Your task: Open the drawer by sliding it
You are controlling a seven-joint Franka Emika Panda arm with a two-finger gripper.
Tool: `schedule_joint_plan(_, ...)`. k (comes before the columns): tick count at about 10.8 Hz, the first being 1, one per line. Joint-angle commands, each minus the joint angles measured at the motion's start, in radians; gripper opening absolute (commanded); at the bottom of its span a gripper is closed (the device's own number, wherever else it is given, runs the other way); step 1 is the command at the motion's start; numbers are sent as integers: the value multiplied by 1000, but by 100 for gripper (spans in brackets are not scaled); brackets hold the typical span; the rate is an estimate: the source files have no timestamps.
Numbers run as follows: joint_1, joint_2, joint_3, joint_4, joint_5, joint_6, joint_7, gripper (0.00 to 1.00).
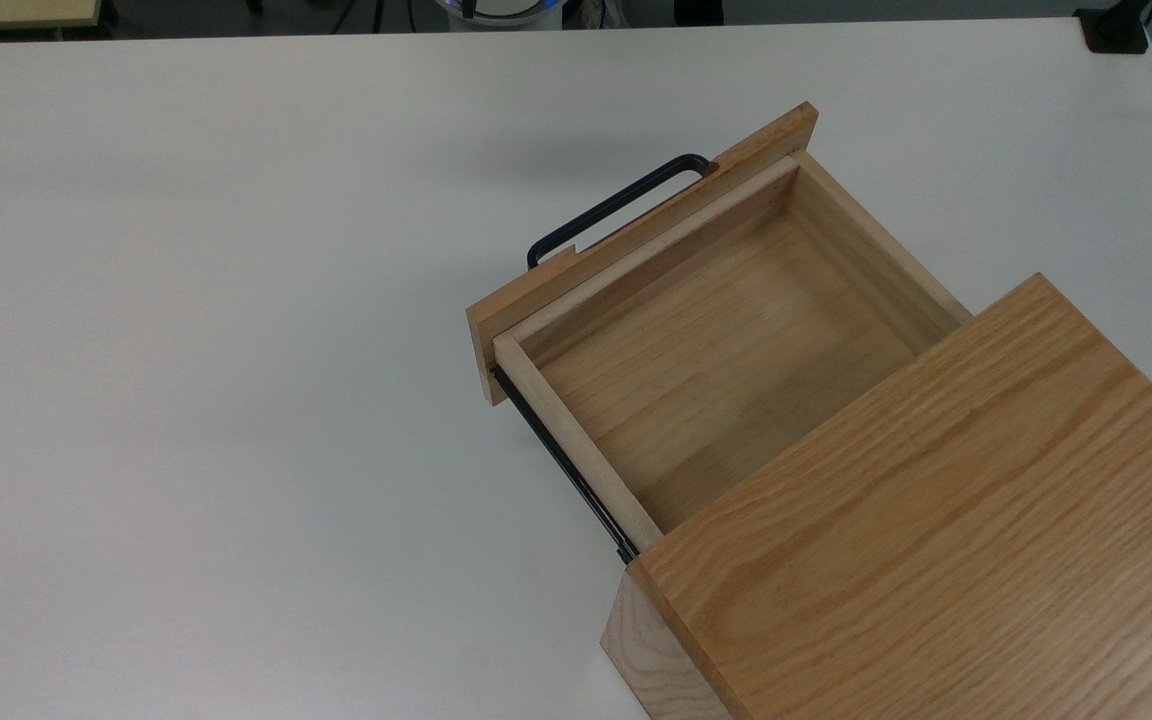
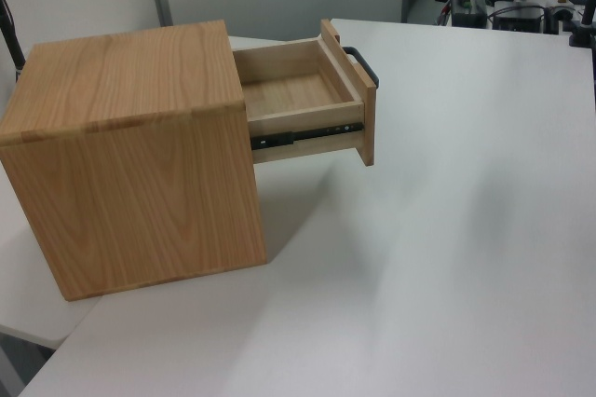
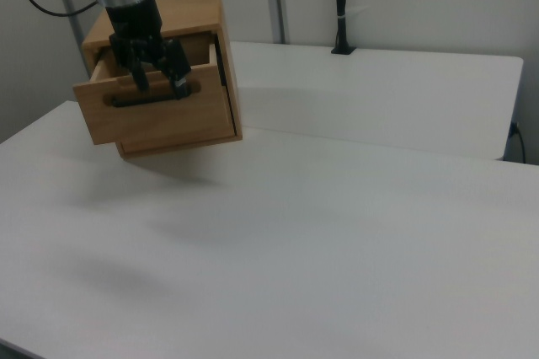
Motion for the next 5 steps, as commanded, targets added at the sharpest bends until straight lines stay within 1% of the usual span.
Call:
schedule_joint_plan(1,9,-27,0,-34,4,-15,-60,100)
schedule_joint_plan(2,6,-27,0,-37,6,-15,-117,100)
schedule_joint_plan(5,7,-27,0,-37,7,-13,-119,100)
